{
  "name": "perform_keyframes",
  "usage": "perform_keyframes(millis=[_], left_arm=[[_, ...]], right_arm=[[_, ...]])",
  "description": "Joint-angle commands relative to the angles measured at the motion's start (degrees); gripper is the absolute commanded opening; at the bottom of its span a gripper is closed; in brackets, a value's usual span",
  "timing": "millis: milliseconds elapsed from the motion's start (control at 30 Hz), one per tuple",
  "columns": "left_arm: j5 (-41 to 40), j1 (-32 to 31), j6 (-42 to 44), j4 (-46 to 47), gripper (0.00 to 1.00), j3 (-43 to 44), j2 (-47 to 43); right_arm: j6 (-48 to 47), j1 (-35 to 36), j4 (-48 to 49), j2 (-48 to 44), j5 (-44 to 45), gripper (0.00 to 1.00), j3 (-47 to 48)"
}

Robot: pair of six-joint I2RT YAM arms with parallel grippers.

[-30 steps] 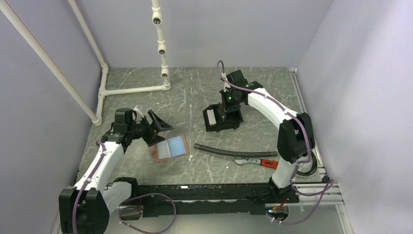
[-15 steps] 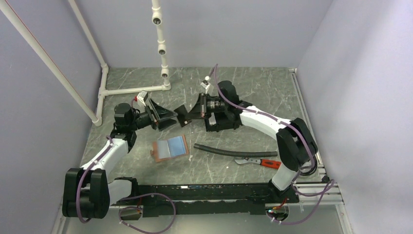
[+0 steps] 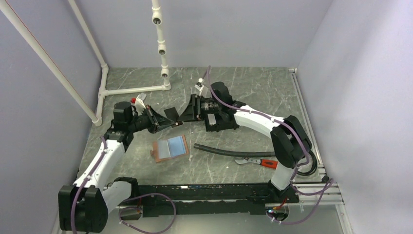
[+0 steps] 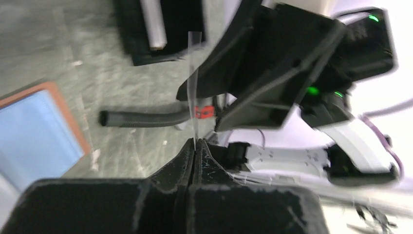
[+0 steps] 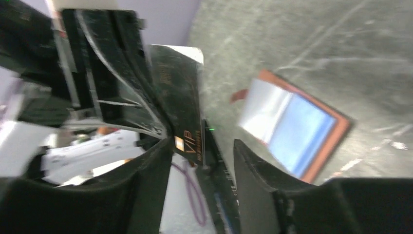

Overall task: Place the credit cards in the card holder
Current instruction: Insert the credit card into the card holder.

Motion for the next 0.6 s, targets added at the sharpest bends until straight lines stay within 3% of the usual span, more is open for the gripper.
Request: perform_keyframes(millis=[0, 100, 233, 367, 567], left_arm=[[-16.33, 0.16, 20.26, -40.11, 0.00, 10.95, 4.30], [-16.79, 0.01, 24.09, -48.36, 0.00, 12.20, 9.25], [-17.83, -3.49, 22.57, -48.55, 0.00, 10.31, 12.77], [-19.39, -5.41, 20.31, -47.55, 0.00, 8.72, 15.31], [-24.61, -7.00, 18.59, -48.24, 0.00, 8.41, 16.27]], right_arm=[[-17.72, 1.86, -22.47, 3.54, 6.10, 0.56, 8.11], [-20.77, 4.79, -25.41, 8.73, 2.13, 0.50, 11.17], [-21.33, 8.80, -24.94, 14.49, -1.68, 0.24, 14.51], [-21.12, 9.33, -25.29, 18.45, -1.58, 0.07, 15.30], [-23.21, 9.16, -27.65, 21.24, 1.01, 0.01, 14.82]])
